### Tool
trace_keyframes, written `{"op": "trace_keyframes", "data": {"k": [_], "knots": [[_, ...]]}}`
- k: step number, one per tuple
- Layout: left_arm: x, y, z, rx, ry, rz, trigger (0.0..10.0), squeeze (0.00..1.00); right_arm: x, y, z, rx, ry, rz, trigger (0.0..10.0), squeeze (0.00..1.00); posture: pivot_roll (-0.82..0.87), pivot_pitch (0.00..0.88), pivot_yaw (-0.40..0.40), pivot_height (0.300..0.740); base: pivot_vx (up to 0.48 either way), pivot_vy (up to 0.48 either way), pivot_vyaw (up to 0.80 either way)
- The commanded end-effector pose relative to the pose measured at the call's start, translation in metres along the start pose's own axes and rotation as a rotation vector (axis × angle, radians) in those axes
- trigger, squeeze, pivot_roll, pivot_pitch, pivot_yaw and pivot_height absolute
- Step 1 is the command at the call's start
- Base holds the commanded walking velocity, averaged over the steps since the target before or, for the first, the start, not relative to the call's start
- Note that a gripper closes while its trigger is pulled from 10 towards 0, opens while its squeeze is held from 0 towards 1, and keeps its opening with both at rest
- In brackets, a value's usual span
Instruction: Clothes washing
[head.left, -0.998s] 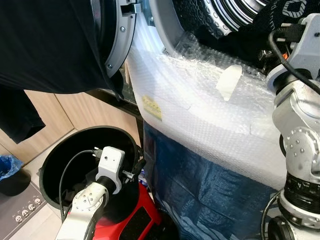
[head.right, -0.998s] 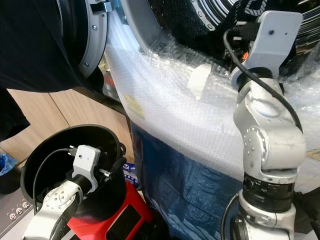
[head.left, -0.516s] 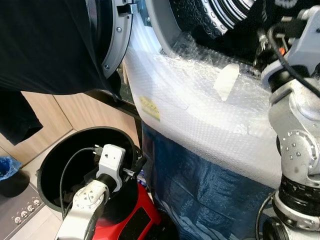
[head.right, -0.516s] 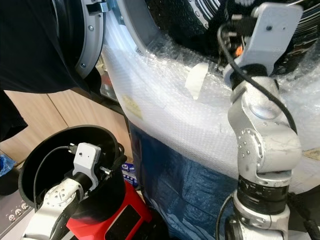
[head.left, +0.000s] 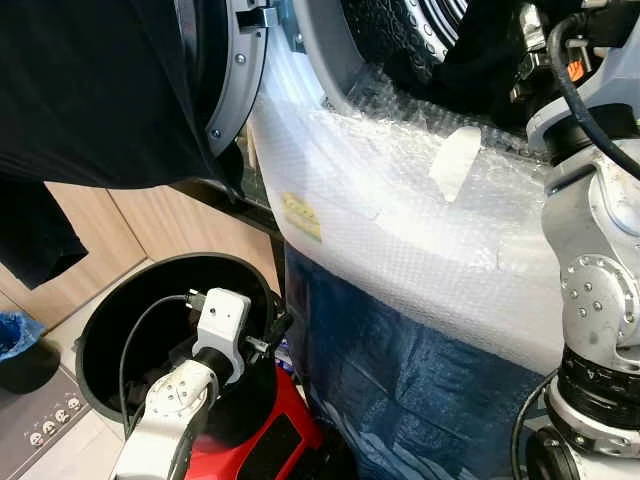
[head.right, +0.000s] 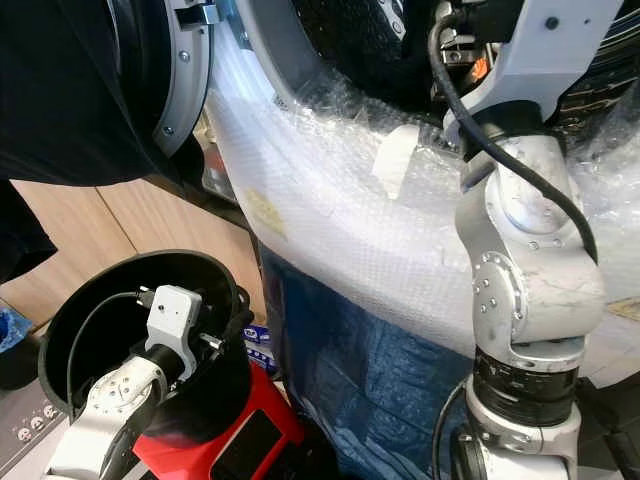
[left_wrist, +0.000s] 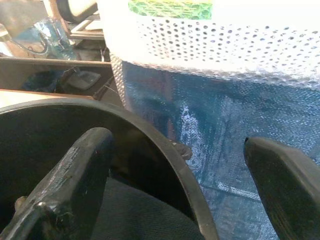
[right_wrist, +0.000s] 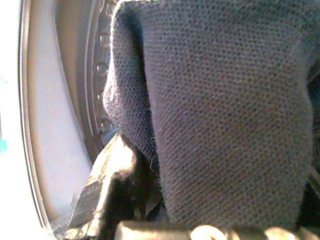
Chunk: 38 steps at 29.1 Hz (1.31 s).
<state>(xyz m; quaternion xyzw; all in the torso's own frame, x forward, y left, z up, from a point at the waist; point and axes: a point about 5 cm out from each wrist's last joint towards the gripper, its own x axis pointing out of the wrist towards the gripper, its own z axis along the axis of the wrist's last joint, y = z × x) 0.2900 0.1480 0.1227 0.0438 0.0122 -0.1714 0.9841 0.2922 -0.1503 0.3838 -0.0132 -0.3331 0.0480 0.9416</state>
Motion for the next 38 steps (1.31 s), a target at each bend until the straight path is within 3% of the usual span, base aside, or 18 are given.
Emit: {"op": "trace_keyframes", "data": {"k": [1,8,9,10,22,31,35,36,37,38], "knots": [[-0.001,0.007,0.001,0.009,0.006,0.019,10.0,0.0,-0.001,-0.004,0.014,0.01,-0.09,0.001,10.0,1.0,0.1,0.155,0.064,0.74,0.0,0.0,0.0],[0.0,0.009,0.003,0.019,-0.003,0.018,10.0,0.0,-0.006,-0.003,0.022,0.082,-0.191,0.036,10.0,1.0,0.1,0.153,0.07,0.74,0.0,0.0,0.0],[0.0,0.009,0.004,0.02,-0.005,0.018,10.0,0.0,-0.008,-0.003,0.022,0.105,-0.205,0.043,10.0,0.8,0.1,0.154,0.071,0.74,0.0,0.0,0.0],[0.001,0.009,0.006,0.028,-0.01,0.016,10.0,0.0,-0.009,-0.003,0.023,0.139,-0.229,0.052,10.0,0.0,0.11,0.156,0.07,0.74,0.0,0.0,0.0],[0.004,0.012,0.008,0.033,-0.02,0.018,10.0,0.0,-0.017,0.007,0.021,0.318,-0.315,0.132,10.0,0.0,0.11,0.129,0.08,0.74,0.0,0.0,0.0],[0.006,0.012,0.01,0.033,-0.03,0.017,10.0,0.0,-0.022,-0.002,0.034,0.538,-0.454,0.153,10.0,0.0,0.11,0.118,0.081,0.74,0.0,0.0,0.0],[0.006,0.011,0.009,0.031,-0.032,0.016,10.0,0.0,-0.026,-0.006,0.043,0.668,-0.532,0.194,10.0,0.0,0.11,0.117,0.081,0.74,0.0,0.0,0.0],[0.006,0.011,0.009,0.03,-0.033,0.016,10.0,0.0,-0.029,-0.007,0.047,0.736,-0.567,0.213,10.0,0.0,0.11,0.116,0.08,0.74,0.0,0.0,0.0],[0.006,0.01,0.009,0.029,-0.034,0.015,10.0,0.0,-0.034,-0.008,0.054,0.862,-0.629,0.26,10.0,0.0,0.11,0.115,0.079,0.74,0.0,0.0,0.0],[0.006,0.01,0.009,0.028,-0.035,0.015,10.0,0.0,-0.038,-0.008,0.057,0.915,-0.662,0.298,10.0,0.0,0.11,0.115,0.079,0.74,0.0,0.0,0.0]]}}
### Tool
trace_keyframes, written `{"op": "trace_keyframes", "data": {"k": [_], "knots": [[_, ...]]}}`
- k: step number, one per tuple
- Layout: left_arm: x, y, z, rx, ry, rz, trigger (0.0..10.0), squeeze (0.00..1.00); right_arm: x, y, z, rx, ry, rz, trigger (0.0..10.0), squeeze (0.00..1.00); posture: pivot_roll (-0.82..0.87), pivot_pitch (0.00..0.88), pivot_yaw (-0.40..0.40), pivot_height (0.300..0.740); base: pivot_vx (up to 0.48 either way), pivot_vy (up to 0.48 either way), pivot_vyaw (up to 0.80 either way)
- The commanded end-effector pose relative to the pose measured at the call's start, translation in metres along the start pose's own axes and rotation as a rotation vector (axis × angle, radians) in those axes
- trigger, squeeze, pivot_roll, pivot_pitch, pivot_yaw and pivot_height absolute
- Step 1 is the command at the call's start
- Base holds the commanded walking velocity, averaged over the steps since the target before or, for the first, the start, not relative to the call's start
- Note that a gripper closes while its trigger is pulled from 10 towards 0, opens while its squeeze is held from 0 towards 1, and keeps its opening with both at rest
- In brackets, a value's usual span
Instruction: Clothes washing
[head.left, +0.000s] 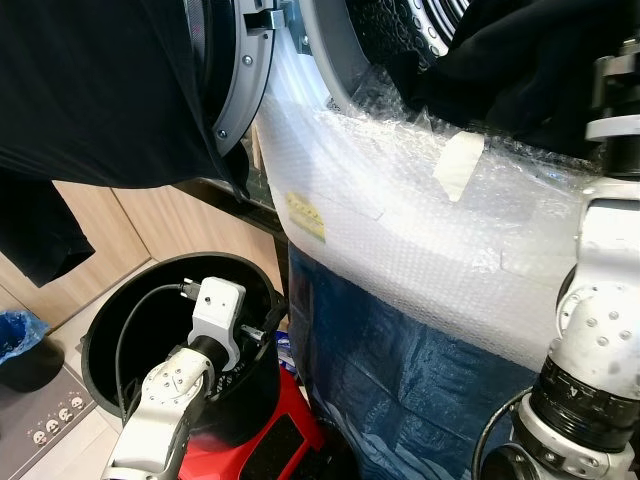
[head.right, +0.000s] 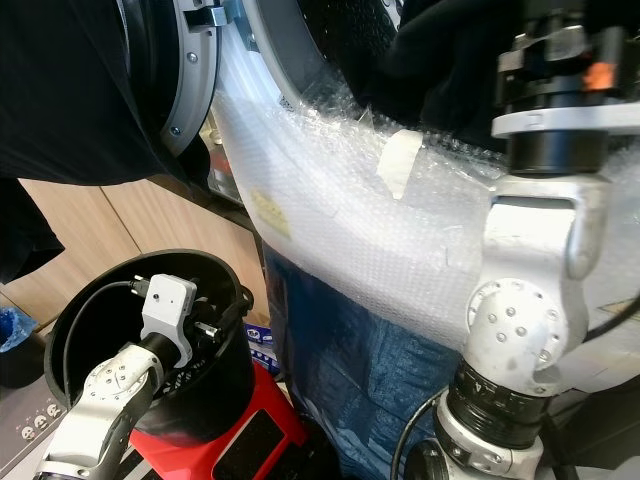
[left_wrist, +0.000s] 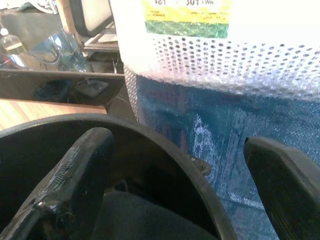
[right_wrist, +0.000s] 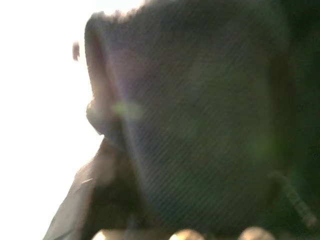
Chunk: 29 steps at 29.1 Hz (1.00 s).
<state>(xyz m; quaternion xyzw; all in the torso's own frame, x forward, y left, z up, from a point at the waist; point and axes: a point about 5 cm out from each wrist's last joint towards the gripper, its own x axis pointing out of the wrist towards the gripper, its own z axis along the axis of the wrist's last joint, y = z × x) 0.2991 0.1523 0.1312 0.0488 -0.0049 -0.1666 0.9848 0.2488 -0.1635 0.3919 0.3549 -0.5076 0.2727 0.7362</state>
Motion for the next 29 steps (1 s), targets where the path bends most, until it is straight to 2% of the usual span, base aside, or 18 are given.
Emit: {"op": "trace_keyframes", "data": {"k": [1,2,4,5,7,9,11,15,22,29], "knots": [[-0.001,0.002,0.001,0.012,-0.003,0.003,10.0,0.0,0.004,0.023,0.016,0.109,-0.1,0.144,10.0,0.0,0.11,0.111,0.077,0.74,0.0,0.0,0.0],[-0.001,0.002,0.001,0.011,-0.003,0.003,10.0,0.0,0.003,0.024,0.017,0.124,-0.106,0.156,10.0,0.0,0.11,0.111,0.077,0.74,0.0,0.0,0.0],[-0.001,0.002,0.0,0.01,-0.005,0.002,10.0,0.0,-0.003,0.031,0.024,0.252,-0.14,0.227,10.0,0.0,0.11,0.11,0.076,0.74,0.0,0.0,0.0],[-0.001,0.002,0.0,0.01,-0.005,0.002,10.0,0.0,-0.003,0.031,0.024,0.252,-0.14,0.227,10.0,0.0,0.11,0.11,0.076,0.74,0.0,0.0,0.0],[-0.001,0.001,0.0,0.009,-0.006,0.001,10.0,0.0,-0.007,0.033,0.027,0.314,-0.157,0.262,10.0,0.0,0.11,0.11,0.076,0.74,0.0,0.0,0.0],[-0.001,0.0,0.0,0.006,-0.009,-0.003,10.0,0.0,-0.019,0.038,0.034,0.393,-0.154,0.356,10.0,0.0,0.11,0.105,0.074,0.74,0.0,0.0,0.0],[-0.001,0.0,0.0,0.005,-0.009,-0.004,10.0,0.0,-0.024,0.04,0.034,0.409,-0.148,0.386,10.0,0.0,0.11,0.105,0.074,0.74,0.0,0.0,0.0],[-0.001,0.0,0.001,0.007,-0.013,-0.006,10.0,0.0,-0.049,0.048,0.024,0.449,-0.023,0.496,10.0,0.0,0.11,0.103,0.072,0.74,0.0,0.0,0.0],[-0.003,0.003,0.003,0.015,-0.019,-0.003,10.0,0.0,-0.073,0.041,0.008,0.481,0.135,0.473,10.0,0.0,0.11,0.106,0.069,0.74,0.0,0.0,0.0],[-0.012,0.014,0.01,0.067,-0.022,-0.015,10.0,0.0,-0.11,0.038,-0.014,0.529,0.376,0.445,10.0,0.0,0.13,0.118,0.067,0.74,0.0,0.0,0.0]]}}
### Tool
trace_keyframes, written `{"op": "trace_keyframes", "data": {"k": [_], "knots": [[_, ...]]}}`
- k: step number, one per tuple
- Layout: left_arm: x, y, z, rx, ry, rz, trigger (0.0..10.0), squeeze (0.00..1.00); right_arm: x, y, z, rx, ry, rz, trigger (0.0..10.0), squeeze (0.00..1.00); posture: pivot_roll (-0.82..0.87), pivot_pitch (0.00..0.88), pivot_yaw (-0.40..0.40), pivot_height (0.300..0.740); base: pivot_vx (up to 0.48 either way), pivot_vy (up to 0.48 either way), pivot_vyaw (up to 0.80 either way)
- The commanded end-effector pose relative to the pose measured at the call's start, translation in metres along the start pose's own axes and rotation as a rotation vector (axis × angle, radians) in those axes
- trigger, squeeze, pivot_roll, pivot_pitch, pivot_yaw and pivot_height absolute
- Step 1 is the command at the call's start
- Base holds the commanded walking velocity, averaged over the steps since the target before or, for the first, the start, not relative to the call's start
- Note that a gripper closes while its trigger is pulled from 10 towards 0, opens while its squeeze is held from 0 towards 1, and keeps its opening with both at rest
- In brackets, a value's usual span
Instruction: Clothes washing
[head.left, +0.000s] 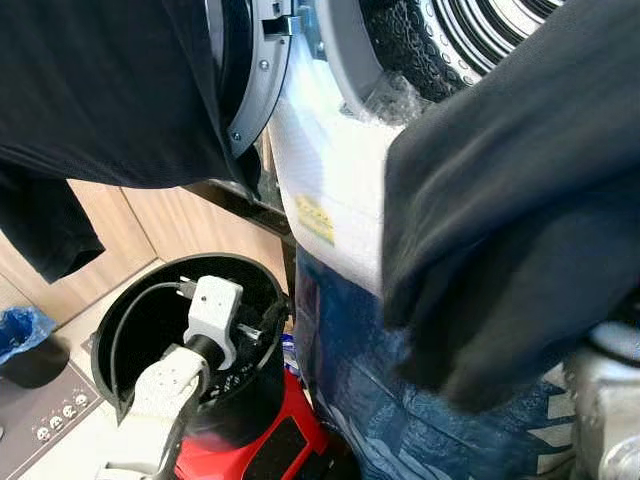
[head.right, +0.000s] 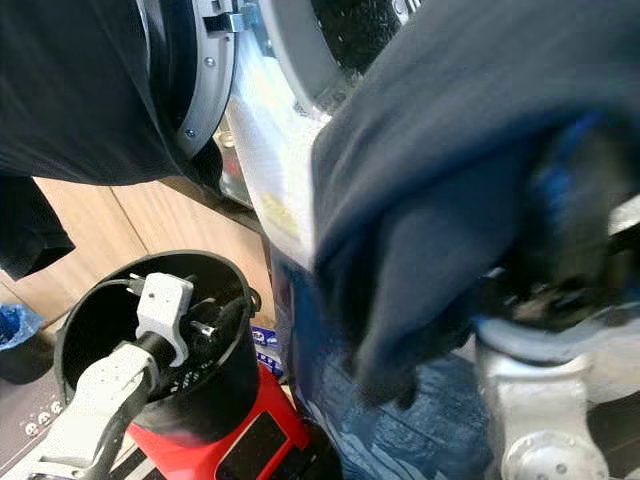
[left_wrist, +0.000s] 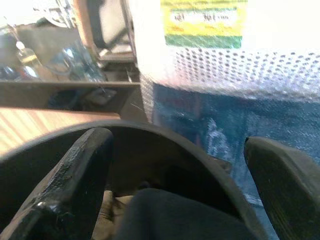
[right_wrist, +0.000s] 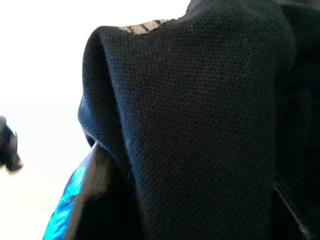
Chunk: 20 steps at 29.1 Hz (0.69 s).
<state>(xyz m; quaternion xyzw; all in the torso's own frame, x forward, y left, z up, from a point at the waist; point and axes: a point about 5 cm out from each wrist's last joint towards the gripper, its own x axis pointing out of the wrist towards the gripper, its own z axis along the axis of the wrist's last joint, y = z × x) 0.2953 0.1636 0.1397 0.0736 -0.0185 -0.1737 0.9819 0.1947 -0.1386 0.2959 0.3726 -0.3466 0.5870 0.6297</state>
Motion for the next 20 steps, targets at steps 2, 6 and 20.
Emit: {"op": "trace_keyframes", "data": {"k": [2,6,20], "knots": [[-0.009,0.008,0.006,0.035,-0.006,-0.007,10.0,0.0,-0.01,0.007,-0.013,0.027,0.086,0.042,10.0,0.0,0.13,0.119,0.067,0.74,0.0,0.0,0.0],[-0.018,0.017,0.014,0.057,-0.013,-0.026,10.0,0.0,-0.023,0.013,-0.024,0.076,0.165,0.043,10.0,0.0,0.14,0.124,0.072,0.74,0.0,0.0,0.0],[-0.028,0.034,0.081,0.006,-0.144,-0.214,10.0,0.0,-0.145,-0.025,-0.097,0.159,0.615,-0.392,10.0,0.0,0.19,0.084,0.072,0.74,0.0,0.0,0.0]]}}
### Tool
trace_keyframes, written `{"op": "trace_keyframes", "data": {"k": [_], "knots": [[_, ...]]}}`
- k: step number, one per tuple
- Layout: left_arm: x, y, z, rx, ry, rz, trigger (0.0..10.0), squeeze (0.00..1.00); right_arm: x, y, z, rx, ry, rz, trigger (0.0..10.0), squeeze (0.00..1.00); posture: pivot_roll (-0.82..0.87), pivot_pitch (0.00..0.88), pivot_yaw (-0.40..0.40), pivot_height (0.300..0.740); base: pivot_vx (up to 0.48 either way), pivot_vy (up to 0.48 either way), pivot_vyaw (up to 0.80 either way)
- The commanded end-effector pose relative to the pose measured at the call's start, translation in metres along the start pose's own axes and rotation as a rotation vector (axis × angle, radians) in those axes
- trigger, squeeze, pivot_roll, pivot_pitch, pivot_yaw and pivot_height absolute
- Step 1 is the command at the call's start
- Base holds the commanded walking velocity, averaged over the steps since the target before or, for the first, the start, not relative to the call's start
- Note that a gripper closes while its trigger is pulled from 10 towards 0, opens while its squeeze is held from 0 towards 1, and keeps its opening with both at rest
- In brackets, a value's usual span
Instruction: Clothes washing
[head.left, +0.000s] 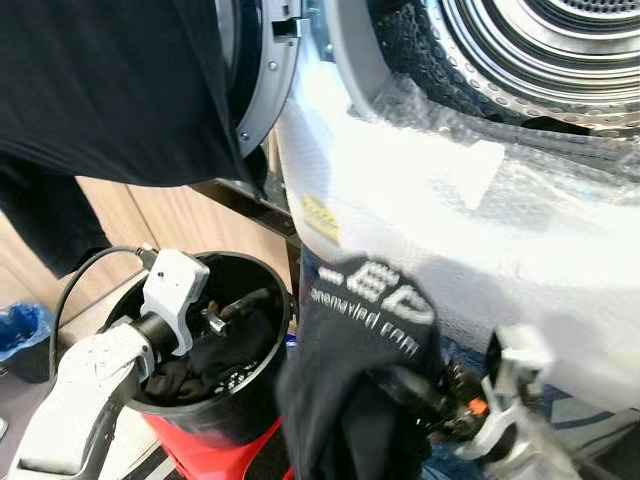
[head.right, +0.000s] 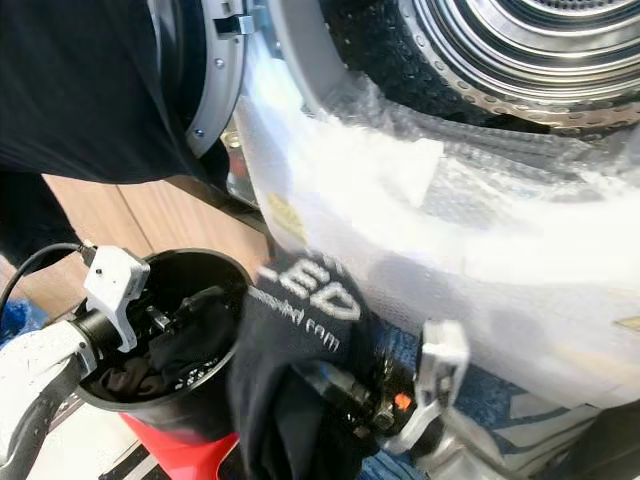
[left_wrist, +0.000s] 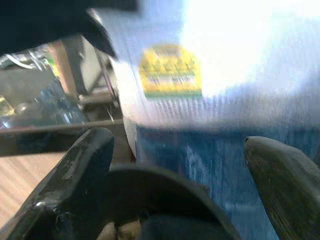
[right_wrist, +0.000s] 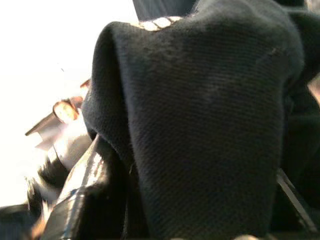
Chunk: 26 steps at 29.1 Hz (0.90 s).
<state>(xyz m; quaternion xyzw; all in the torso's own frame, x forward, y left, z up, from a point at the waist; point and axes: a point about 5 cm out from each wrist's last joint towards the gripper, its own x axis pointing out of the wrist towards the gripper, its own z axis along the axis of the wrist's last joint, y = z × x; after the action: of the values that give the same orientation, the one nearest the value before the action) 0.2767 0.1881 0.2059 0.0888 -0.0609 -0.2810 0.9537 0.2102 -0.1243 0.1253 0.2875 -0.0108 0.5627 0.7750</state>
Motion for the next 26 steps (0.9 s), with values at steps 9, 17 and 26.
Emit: {"op": "trace_keyframes", "data": {"k": [9,17,26], "knots": [[-0.005,-0.016,0.04,-0.222,-0.092,-0.275,10.0,0.0,-0.015,-0.015,-0.027,0.035,-0.013,-0.058,10.0,0.0,0.19,0.075,0.072,0.74,0.0,0.0,0.0],[-0.002,-0.044,0.001,-0.424,0.112,-0.472,10.0,1.0,-0.001,-0.01,-0.027,0.008,-0.016,0.023,10.0,0.0,0.16,0.07,0.082,0.74,0.0,0.0,0.0],[-0.002,-0.054,-0.011,-0.411,0.204,-0.588,10.0,1.0,0.004,0.0,-0.019,-0.021,-0.024,0.106,10.0,0.0,0.15,0.096,0.088,0.74,0.0,0.0,0.0]]}}
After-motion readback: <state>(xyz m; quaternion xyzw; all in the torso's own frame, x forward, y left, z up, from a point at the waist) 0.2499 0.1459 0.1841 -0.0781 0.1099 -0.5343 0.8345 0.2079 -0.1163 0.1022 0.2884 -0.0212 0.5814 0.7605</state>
